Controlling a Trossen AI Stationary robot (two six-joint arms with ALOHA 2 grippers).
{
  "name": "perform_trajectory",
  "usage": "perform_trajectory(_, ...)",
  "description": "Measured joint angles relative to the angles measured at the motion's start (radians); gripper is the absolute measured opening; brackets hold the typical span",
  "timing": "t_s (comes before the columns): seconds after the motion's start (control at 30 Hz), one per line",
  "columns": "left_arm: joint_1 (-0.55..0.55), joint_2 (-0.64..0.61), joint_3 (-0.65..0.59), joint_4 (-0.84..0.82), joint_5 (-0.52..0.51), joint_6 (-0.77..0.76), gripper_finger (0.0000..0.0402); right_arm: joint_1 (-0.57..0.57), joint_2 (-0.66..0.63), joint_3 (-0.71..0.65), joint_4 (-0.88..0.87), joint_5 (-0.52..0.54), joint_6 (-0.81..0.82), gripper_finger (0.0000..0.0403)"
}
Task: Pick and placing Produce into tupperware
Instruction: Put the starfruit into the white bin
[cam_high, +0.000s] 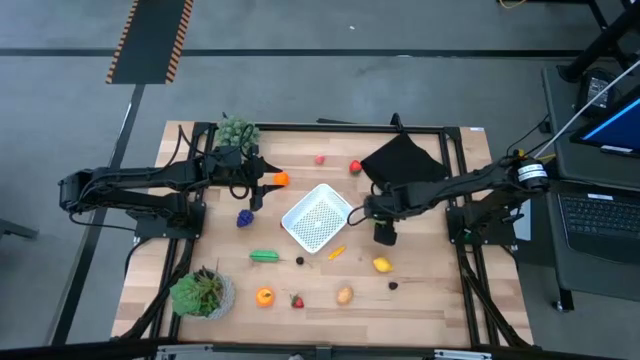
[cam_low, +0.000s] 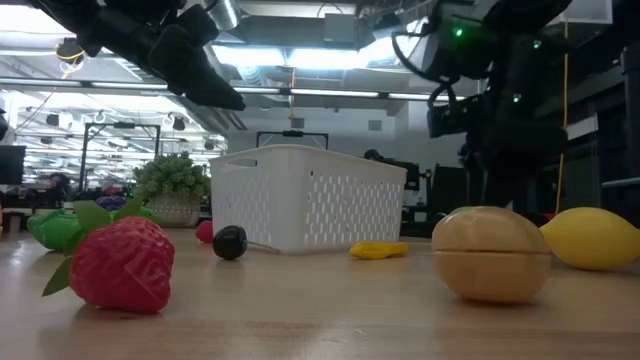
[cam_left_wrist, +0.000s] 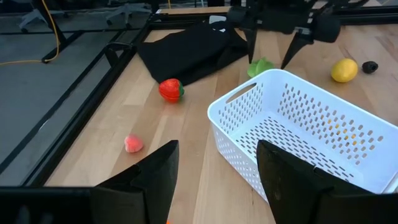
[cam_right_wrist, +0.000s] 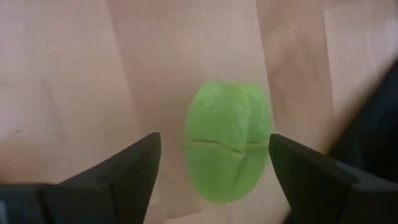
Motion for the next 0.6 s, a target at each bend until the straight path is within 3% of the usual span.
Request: perform_trajectory(0.6, 0.0, 0.0, 0.0, -0.001, 0.0, 0.001, 0.0208, -0.029, 0.082, 0.0, 0.049, 0.001, -0.002, 0.0291)
